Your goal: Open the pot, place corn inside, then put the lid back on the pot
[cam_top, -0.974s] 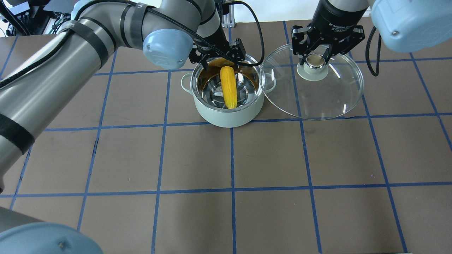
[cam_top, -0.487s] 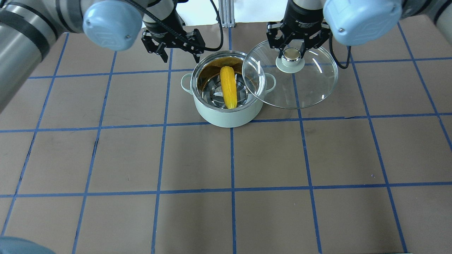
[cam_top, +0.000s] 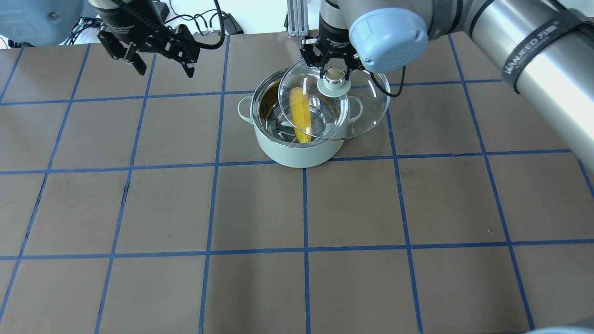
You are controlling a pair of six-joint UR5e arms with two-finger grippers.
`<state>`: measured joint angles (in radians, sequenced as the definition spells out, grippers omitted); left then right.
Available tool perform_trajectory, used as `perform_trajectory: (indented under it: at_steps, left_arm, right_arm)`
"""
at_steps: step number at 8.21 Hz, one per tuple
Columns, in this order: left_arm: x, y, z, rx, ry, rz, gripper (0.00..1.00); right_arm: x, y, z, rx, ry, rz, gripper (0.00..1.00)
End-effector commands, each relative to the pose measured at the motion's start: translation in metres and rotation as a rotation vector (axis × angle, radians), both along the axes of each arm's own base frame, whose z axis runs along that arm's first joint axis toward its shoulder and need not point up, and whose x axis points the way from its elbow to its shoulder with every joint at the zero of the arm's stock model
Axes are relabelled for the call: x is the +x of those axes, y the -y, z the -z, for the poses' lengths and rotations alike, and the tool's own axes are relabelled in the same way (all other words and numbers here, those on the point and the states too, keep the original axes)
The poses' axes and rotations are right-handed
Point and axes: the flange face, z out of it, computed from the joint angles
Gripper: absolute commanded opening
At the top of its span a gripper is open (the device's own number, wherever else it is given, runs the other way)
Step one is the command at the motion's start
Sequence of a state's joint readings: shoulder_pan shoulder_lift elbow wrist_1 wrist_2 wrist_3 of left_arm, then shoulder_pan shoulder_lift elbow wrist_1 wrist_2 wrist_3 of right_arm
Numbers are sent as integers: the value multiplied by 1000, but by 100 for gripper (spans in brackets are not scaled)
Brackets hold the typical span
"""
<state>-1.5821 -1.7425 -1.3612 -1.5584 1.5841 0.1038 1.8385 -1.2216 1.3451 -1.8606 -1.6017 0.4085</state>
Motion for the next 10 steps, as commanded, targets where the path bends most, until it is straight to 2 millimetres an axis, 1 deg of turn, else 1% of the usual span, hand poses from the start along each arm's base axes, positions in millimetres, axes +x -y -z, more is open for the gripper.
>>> perform_trajectory:
  at_steps: [1,2,3,4,5,6,8,10]
  left_arm:
    - [13,-47,-45,10,65,-12,100]
    - [13,-59,-53,19,67,-12,100]
    - [13,-59,-53,23,66,-27,100]
    - [13,-56,-50,29,66,-27,100]
    - [13,-54,-48,24,68,-14,100]
    - [13,-47,-42,32,62,-27,100]
    - [12,-39,-39,-2,43,-51,100]
    - [9,-38,-23,25,18,-84,100]
  right_arm:
    - [40,21,31,-16,17,35,0]
    - [44,22,36,-15,18,36,0]
    - [55,19,43,-9,19,45,0]
    - [61,18,49,-5,24,66,0]
    - [63,18,54,1,22,69,0]
    - [64,18,56,2,21,66,0]
    - [67,20,59,-16,30,66,0]
    - [67,21,63,-16,30,63,0]
